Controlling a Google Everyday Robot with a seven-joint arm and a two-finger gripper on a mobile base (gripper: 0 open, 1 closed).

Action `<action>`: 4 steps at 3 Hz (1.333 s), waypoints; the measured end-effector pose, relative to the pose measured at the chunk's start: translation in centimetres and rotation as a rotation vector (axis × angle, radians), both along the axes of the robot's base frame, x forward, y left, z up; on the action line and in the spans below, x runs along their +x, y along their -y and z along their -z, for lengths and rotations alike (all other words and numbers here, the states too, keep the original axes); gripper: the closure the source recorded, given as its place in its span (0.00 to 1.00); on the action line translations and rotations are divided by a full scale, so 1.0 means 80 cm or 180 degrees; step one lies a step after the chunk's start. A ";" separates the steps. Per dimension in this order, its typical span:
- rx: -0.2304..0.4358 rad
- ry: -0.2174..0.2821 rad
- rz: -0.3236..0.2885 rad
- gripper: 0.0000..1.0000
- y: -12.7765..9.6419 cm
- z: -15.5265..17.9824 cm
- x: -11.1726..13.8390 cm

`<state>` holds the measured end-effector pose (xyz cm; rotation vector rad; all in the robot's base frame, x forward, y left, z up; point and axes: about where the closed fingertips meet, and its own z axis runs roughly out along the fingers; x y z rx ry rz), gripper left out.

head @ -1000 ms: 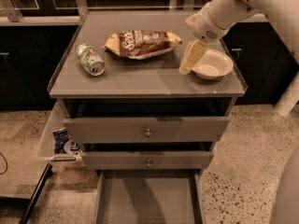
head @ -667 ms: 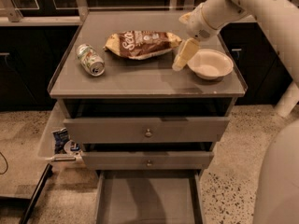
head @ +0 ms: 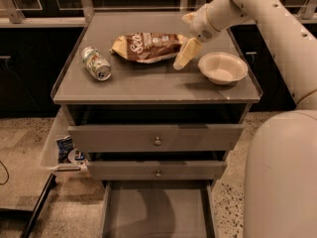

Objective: Place brown chip bag into bottom drawer

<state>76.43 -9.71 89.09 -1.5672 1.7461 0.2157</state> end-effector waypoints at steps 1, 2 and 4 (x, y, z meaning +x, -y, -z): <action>0.0100 -0.0032 -0.0058 0.00 -0.015 0.003 0.020; 0.0214 -0.0103 -0.0175 0.00 -0.039 0.010 0.034; 0.0323 -0.0162 -0.0237 0.19 -0.058 0.014 0.045</action>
Offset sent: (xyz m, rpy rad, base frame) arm 0.0605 0.0406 0.0033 0.1122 0.0510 0.0944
